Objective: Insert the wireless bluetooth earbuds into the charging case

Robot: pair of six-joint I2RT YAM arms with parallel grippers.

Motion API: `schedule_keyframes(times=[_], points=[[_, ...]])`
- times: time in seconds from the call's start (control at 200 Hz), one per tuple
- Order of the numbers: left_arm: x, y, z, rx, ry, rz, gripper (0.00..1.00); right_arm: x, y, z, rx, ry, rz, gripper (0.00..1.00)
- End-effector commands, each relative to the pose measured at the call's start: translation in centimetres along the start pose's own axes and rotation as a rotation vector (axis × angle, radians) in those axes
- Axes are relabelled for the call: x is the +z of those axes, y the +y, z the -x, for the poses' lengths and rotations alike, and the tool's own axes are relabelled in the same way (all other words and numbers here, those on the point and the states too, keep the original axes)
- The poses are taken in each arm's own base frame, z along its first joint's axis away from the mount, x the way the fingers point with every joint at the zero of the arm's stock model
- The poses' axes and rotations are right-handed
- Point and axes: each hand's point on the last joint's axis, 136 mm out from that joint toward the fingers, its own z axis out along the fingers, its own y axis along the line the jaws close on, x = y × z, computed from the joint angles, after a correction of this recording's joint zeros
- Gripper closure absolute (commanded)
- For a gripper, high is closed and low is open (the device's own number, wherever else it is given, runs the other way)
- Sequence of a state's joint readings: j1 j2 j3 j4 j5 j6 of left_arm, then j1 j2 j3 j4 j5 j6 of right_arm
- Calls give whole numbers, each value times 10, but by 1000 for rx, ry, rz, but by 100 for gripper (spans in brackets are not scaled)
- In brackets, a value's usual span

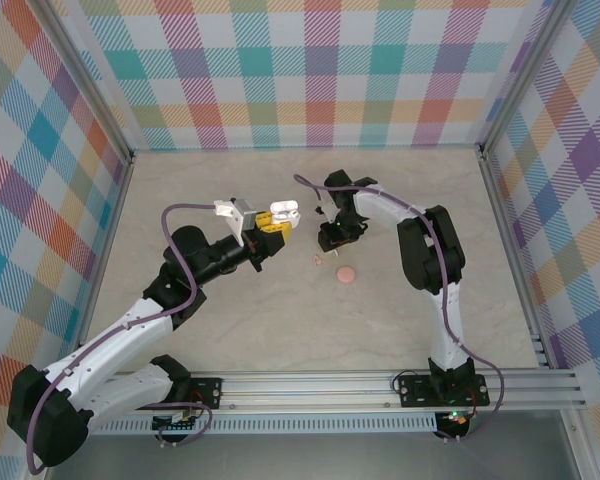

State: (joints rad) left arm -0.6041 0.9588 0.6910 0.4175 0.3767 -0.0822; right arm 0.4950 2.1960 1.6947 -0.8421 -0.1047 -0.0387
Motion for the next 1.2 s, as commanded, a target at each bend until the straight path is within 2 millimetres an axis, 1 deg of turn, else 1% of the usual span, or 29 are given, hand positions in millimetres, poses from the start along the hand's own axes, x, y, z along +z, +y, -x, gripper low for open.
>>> schedule_keyframes(times=[0.0,0.17,0.34,0.43,0.61,0.8,1.05,1.195], points=[[-3,-3,28,30,-70,-5,99,-11,6,-12,28,33,-12,54],[-3,-3,27,30,-68,-4,99,-10,9,-13,31,39,-21,54],[-3,-3,29,32,-71,-6,99,-18,15,-9,14,17,-1,54],[-3,-3,28,33,-70,-5,99,-19,16,-11,0,23,-5,53],[-3,-3,27,31,-67,-5,99,-10,10,-13,-17,45,-53,53],[-3,-3,28,30,-70,-5,99,1,10,-15,-38,63,-85,53],[-4,-2,27,30,-69,3,99,9,4,-20,-50,90,-158,56],[-4,-2,26,28,-67,2,99,12,-3,-22,-52,101,-203,60]])
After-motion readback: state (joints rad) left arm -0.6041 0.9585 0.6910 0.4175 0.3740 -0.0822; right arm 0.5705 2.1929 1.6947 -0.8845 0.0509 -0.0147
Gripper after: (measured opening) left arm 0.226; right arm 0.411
